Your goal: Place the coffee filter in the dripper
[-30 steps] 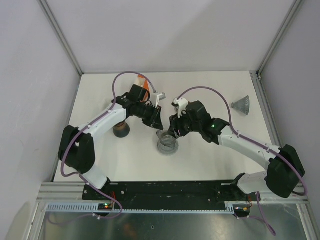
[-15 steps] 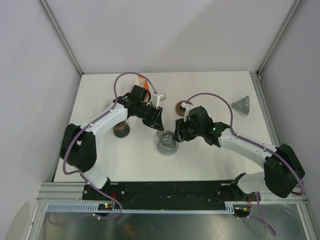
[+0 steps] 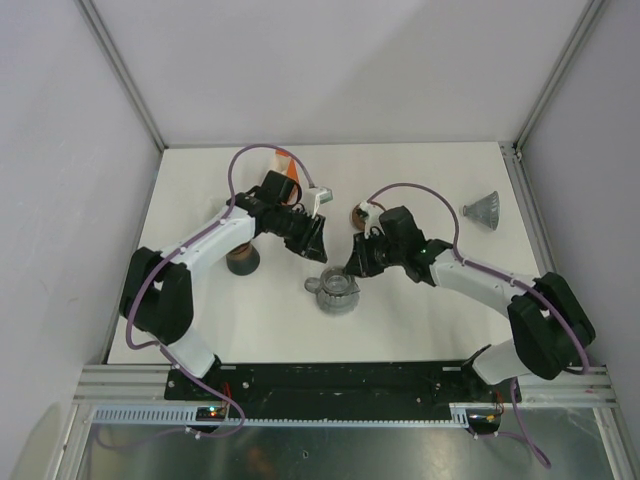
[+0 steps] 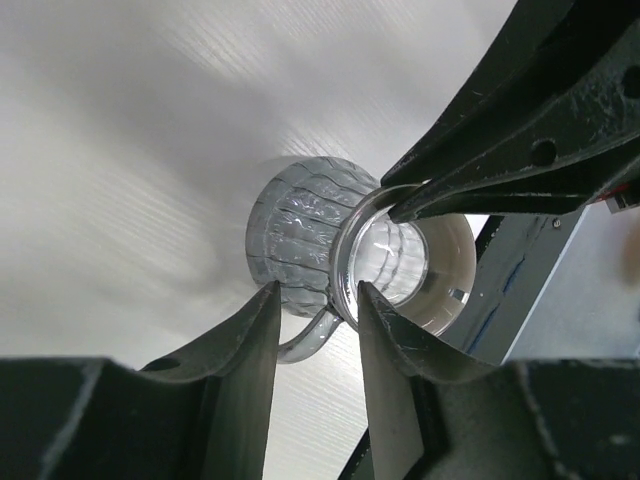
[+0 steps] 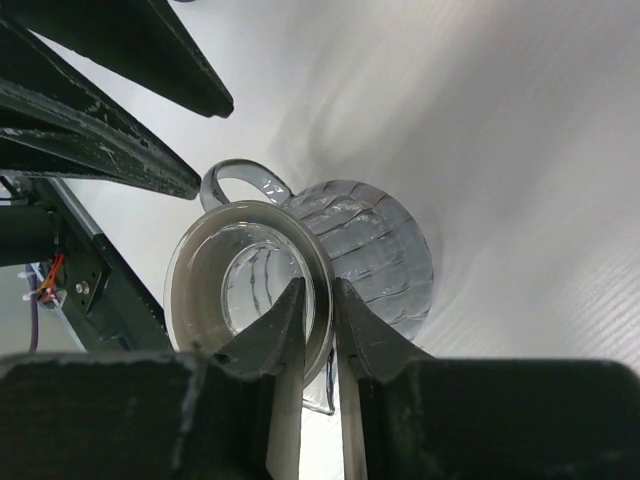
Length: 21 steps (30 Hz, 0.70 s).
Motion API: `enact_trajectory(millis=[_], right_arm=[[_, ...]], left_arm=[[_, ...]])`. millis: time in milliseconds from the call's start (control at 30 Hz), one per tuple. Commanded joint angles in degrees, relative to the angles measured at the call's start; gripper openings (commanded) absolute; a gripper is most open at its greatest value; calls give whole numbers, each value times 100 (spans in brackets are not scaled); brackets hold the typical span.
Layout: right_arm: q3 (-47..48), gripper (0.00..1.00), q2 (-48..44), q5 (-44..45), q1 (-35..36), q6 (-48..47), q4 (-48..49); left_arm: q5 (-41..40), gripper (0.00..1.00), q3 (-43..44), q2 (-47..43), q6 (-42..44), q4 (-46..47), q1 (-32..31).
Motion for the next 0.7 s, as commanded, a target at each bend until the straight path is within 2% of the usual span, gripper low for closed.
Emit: enact_trajectory(millis=[0,167,333,500,667], right_arm=[[159,17,293,-597,-224,-614,88],[663,15,676,-966,-276,-1404,-334],[945,16,761,-934,-102,-1999,-115],[1035,22,899,-996,-149,-2437,97],[1070,32,670,-856,-228,-2439,296]], left_arm=[[-25,42,-81,-196,255,34,25],[69,42,-153,-237,280,35,17],[161,43,-252,-193,230,35,-1],[118,43,-277,-117,212,45,-3],[114,43,-231,-109,190,44,-3]])
